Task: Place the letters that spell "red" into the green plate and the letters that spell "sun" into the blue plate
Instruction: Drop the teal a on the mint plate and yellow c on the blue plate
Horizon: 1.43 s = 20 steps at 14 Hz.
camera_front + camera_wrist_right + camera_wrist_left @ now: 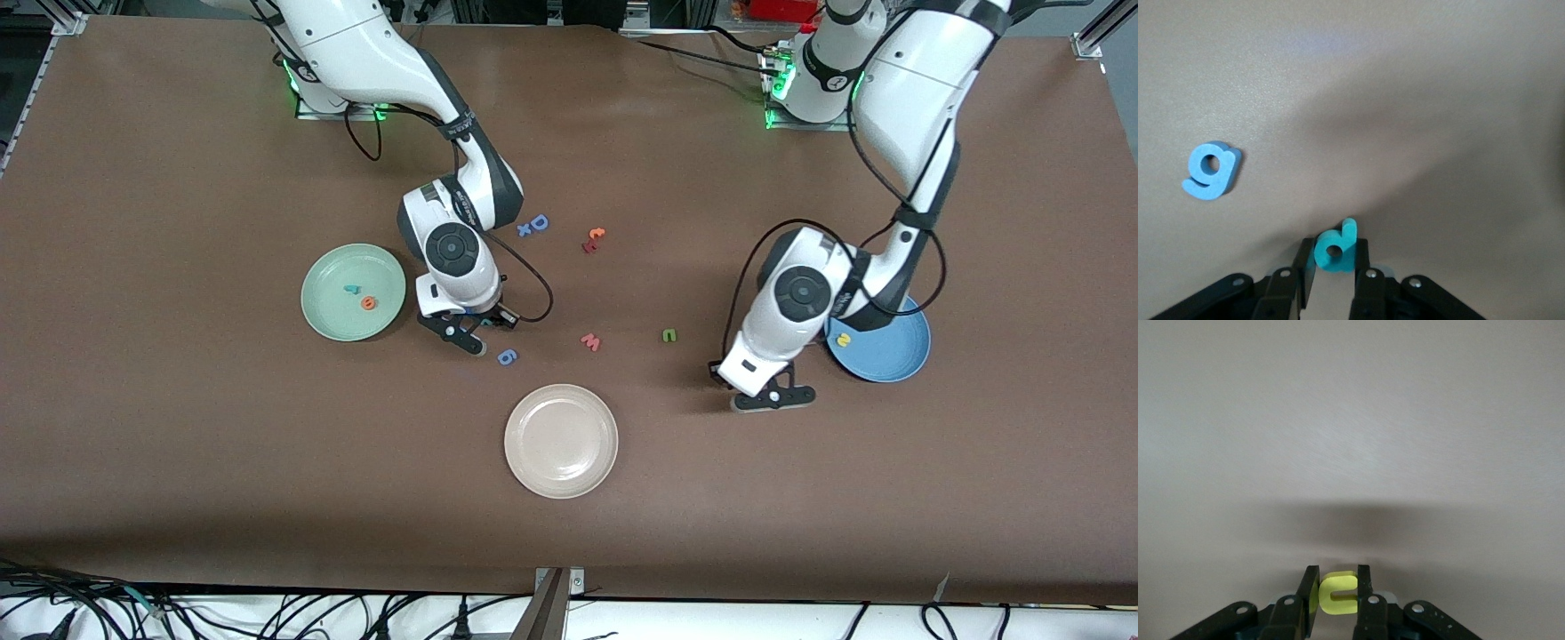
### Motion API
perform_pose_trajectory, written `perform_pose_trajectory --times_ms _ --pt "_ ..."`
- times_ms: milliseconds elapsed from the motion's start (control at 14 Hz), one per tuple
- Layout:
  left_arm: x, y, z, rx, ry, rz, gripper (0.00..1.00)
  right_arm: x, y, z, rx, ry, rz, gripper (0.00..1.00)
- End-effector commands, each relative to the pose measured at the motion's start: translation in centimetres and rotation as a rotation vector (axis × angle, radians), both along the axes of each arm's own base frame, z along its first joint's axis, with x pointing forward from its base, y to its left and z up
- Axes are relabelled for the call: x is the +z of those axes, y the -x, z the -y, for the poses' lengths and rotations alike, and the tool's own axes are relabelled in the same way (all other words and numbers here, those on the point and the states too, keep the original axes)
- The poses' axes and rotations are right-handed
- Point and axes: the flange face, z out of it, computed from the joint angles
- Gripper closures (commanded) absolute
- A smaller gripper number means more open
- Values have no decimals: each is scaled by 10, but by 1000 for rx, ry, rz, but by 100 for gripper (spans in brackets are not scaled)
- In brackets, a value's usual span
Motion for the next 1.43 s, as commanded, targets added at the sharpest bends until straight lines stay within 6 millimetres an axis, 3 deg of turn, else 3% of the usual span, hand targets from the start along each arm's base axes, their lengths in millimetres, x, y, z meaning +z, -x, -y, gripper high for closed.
perform_pose_trajectory --times_ms 0,358,429,644,787,1002,1360 --pt "25 0 -48 -166 -46 2 82 39 -11 17 76 24 -31 90" --pt "35 3 -101 -331 -48 -23 81 92 -25 93 239 38 -112 90" --pt "36 5 -114 -360 -47 -30 81 99 -21 105 253 31 -122 90" --pt "39 17 -145 -463 -45 -53 79 103 -11 167 329 9 -161 90" --pt "36 23 -164 -516 -55 -72 79 95 -3 203 355 -8 -183 90" --pt "24 36 -180 -605 -55 -110 79 73 15 225 353 -8 -237 90" --pt "0 57 -192 -679 -38 -170 75 22 51 247 339 13 -221 90"
